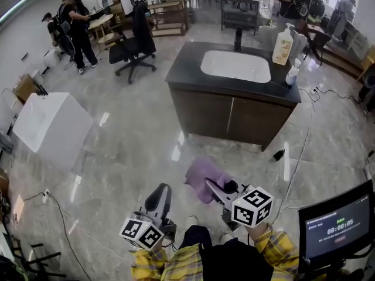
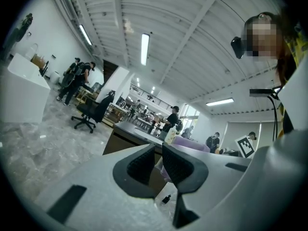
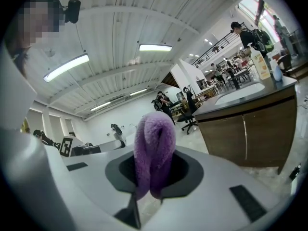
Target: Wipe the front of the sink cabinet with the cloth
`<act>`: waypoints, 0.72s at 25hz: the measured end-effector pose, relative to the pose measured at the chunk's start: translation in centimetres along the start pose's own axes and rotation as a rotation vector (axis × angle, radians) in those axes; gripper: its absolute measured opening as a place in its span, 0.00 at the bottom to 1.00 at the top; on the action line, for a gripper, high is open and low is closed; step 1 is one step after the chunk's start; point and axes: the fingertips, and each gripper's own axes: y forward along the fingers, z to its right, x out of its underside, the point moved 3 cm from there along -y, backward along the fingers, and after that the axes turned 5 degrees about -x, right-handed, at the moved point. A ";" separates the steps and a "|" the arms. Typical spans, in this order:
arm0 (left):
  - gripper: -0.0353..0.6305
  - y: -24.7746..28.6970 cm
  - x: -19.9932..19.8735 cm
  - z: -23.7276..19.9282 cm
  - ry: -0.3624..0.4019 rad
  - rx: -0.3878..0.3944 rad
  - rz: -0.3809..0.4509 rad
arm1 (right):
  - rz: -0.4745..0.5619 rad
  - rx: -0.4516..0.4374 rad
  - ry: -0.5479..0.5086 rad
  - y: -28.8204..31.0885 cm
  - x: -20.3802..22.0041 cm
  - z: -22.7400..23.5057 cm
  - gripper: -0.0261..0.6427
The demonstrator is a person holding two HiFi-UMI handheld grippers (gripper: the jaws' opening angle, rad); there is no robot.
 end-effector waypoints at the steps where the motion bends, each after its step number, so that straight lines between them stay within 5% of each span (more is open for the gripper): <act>1: 0.12 0.4 -0.4 -0.8 -0.001 0.007 -0.003 | 0.002 0.009 0.003 0.8 -0.2 0.2 0.14; 18: 0.12 4.3 -4.7 -8.2 0.019 0.108 -0.034 | 0.037 0.090 0.019 9.2 -1.2 0.6 0.14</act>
